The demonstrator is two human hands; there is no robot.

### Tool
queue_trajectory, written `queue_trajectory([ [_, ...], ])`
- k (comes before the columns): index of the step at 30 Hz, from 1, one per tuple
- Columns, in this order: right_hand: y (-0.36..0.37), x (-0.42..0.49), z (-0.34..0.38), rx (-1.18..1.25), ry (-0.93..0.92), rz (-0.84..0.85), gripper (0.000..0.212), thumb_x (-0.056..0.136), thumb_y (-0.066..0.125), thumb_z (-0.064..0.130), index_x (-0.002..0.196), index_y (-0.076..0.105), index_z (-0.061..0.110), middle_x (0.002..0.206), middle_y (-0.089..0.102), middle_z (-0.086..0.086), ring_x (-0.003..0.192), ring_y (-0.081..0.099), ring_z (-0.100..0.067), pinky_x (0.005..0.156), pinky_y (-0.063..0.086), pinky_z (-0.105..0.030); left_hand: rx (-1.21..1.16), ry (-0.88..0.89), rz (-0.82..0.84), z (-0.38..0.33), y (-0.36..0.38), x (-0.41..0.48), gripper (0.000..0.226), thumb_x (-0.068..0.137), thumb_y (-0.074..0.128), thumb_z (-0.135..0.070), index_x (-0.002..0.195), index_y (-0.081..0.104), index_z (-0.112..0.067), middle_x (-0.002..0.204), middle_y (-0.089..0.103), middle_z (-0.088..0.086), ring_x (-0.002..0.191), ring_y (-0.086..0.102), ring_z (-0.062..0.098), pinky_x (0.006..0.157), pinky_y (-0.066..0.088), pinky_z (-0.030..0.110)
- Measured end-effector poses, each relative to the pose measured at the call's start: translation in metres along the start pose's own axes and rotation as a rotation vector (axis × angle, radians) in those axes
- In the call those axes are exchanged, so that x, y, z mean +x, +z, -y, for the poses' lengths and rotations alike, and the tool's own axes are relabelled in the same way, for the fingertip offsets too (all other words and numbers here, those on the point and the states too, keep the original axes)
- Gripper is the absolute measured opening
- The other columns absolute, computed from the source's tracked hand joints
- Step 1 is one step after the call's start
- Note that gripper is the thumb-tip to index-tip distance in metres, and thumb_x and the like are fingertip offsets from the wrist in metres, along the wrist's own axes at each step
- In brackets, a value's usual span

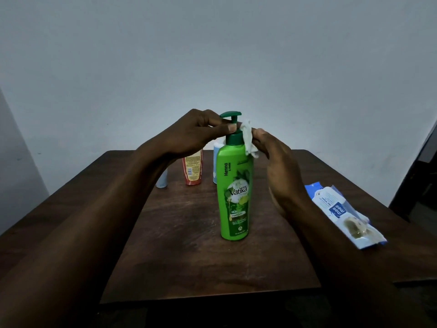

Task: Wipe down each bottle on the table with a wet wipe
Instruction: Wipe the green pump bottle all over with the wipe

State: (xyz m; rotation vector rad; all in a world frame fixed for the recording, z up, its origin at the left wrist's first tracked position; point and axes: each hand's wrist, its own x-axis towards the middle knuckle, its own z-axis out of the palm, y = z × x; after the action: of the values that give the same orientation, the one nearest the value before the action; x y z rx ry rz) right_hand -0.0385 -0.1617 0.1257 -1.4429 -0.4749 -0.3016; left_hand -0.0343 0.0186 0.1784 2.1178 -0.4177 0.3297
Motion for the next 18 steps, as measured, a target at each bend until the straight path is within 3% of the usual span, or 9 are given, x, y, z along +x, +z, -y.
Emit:
queue_trajectory([
  [2, -0.004, 0.003, 0.002, 0.008, 0.018, 0.045, 0.034, 0.106, 0.041, 0.025, 0.097, 0.074, 0.022, 0.095, 0.076, 0.013, 0.100, 0.068, 0.001, 0.086, 0.049, -0.018, -0.022, -0.007, 0.008, 0.002, 0.001, 0.000, 0.017, 0.098, 0.061, -0.030, 0.101, 0.077, -0.024, 0.103, 0.063, -0.015, 0.080, 0.058, -0.018, 0.070, 0.044, 0.006],
  [4, -0.003, -0.001, 0.000, -0.096, -0.001, 0.048, 0.037, 0.106, 0.041, 0.033, 0.107, 0.073, 0.014, 0.103, 0.075, 0.004, 0.105, 0.067, -0.004, 0.088, 0.052, -0.029, -0.044, -0.006, -0.007, 0.002, 0.004, -0.001, 0.014, 0.098, 0.062, -0.031, 0.097, 0.075, -0.030, 0.105, 0.064, -0.016, 0.083, 0.060, -0.009, 0.065, 0.045, 0.002],
  [6, -0.001, -0.011, -0.006, -0.242, -0.052, 0.038, 0.041, 0.103, 0.042, 0.048, 0.125, 0.067, 0.024, 0.114, 0.072, 0.012, 0.111, 0.062, 0.002, 0.097, 0.047, -0.033, -0.078, -0.005, -0.035, 0.003, 0.008, -0.002, 0.013, 0.098, 0.063, -0.031, 0.096, 0.076, -0.030, 0.111, 0.067, -0.012, 0.092, 0.064, 0.004, 0.062, 0.045, 0.002],
  [8, 0.003, -0.022, -0.010, -0.440, -0.122, 0.037, 0.053, 0.096, 0.039, 0.060, 0.140, 0.054, 0.034, 0.136, 0.062, 0.014, 0.131, 0.049, 0.000, 0.119, 0.025, -0.046, -0.104, -0.002, -0.058, 0.004, 0.010, -0.002, 0.014, 0.096, 0.064, -0.031, 0.098, 0.077, -0.026, 0.119, 0.068, -0.005, 0.100, 0.066, 0.014, 0.063, 0.047, 0.003],
  [10, 0.007, -0.030, -0.013, -0.635, -0.200, 0.005, 0.055, 0.096, 0.037, 0.055, 0.146, 0.046, 0.034, 0.149, 0.049, 0.009, 0.142, 0.036, -0.002, 0.123, 0.005, -0.049, -0.097, 0.013, -0.080, 0.006, 0.012, -0.002, 0.017, 0.096, 0.065, -0.031, 0.103, 0.078, -0.022, 0.117, 0.068, -0.006, 0.096, 0.067, 0.015, 0.068, 0.049, 0.006],
  [11, 0.008, -0.032, -0.015, -0.679, -0.250, -0.020, 0.053, 0.097, 0.039, 0.050, 0.146, 0.046, 0.031, 0.150, 0.048, 0.008, 0.142, 0.036, -0.003, 0.123, 0.006, -0.050, -0.100, 0.020, -0.101, 0.009, 0.013, -0.002, 0.017, 0.097, 0.065, -0.030, 0.105, 0.078, -0.023, 0.112, 0.068, -0.009, 0.091, 0.067, 0.013, 0.072, 0.051, 0.010],
  [13, 0.006, -0.033, -0.018, -0.645, -0.357, -0.073, 0.046, 0.099, 0.047, 0.039, 0.142, 0.053, 0.025, 0.144, 0.055, 0.006, 0.136, 0.047, -0.006, 0.119, 0.024, -0.053, -0.132, 0.023, -0.187, 0.014, 0.019, -0.005, 0.017, 0.096, 0.066, -0.032, 0.105, 0.079, -0.026, 0.100, 0.072, -0.014, 0.086, 0.066, 0.006, 0.081, 0.054, 0.024],
  [15, 0.003, -0.029, -0.019, -0.558, -0.422, -0.115, 0.037, 0.100, 0.054, 0.029, 0.134, 0.062, 0.019, 0.133, 0.064, 0.005, 0.122, 0.057, -0.001, 0.109, 0.043, -0.037, -0.154, 0.029, -0.303, 0.020, 0.032, -0.012, 0.021, 0.096, 0.065, -0.040, 0.106, 0.079, -0.029, 0.096, 0.074, -0.014, 0.085, 0.067, 0.002, 0.087, 0.056, 0.031],
  [18, 0.002, -0.025, -0.014, -0.514, -0.440, -0.136, 0.028, 0.098, 0.061, 0.020, 0.124, 0.069, 0.018, 0.113, 0.067, 0.017, 0.104, 0.061, 0.008, 0.090, 0.048, -0.012, -0.098, 0.062, -0.430, 0.027, 0.057, -0.035, 0.027, 0.095, 0.064, -0.043, 0.117, 0.072, -0.030, 0.106, 0.072, -0.013, 0.094, 0.067, -0.001, 0.075, 0.052, 0.012],
])
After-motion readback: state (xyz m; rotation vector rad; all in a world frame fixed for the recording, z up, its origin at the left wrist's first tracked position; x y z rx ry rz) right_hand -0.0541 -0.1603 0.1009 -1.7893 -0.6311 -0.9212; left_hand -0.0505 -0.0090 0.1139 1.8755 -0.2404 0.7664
